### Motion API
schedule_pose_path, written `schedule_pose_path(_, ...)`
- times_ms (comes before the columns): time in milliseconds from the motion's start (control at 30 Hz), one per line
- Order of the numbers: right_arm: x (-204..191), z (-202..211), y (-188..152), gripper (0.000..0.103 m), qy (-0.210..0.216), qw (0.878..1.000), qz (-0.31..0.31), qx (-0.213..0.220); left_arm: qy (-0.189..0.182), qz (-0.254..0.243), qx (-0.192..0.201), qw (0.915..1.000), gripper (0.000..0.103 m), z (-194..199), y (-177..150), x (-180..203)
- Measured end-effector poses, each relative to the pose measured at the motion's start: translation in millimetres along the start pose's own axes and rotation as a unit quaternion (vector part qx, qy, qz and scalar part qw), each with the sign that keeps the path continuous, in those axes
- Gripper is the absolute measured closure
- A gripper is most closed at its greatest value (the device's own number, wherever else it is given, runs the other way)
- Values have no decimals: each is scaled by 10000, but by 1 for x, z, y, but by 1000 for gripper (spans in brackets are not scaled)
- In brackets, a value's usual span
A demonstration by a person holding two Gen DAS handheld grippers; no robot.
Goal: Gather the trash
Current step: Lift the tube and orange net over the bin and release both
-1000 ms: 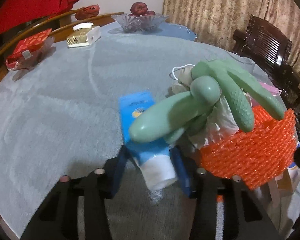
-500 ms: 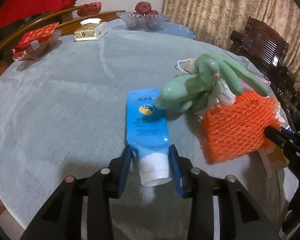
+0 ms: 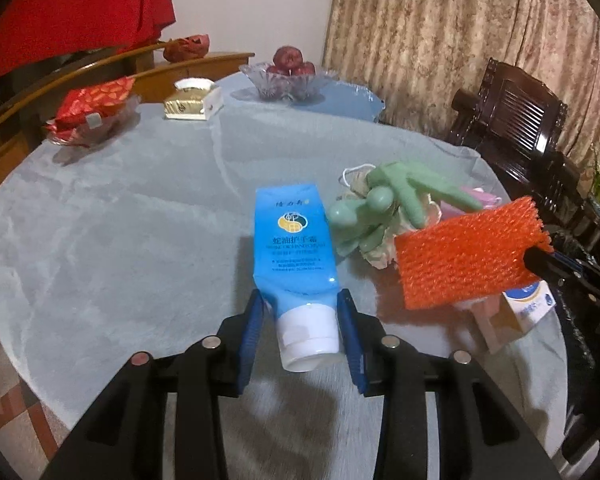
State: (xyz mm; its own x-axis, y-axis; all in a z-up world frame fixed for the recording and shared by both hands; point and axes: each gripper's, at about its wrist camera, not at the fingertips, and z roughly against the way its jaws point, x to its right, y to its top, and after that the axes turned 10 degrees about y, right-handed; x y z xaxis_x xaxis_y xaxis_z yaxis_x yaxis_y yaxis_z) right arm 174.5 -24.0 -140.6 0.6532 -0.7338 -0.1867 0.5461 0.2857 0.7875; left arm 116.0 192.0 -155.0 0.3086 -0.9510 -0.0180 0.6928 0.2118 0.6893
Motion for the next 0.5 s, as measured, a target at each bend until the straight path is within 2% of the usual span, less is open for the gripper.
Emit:
schedule_pose_path(267,-13,37,6,93,1,9996,98,280,-17,65,257,9996,65,42,-3,-7)
schedule_pose_path(500,-15,69,11,93,-108,9982,144,576,-176,-51,538,9984,65,75,0,9)
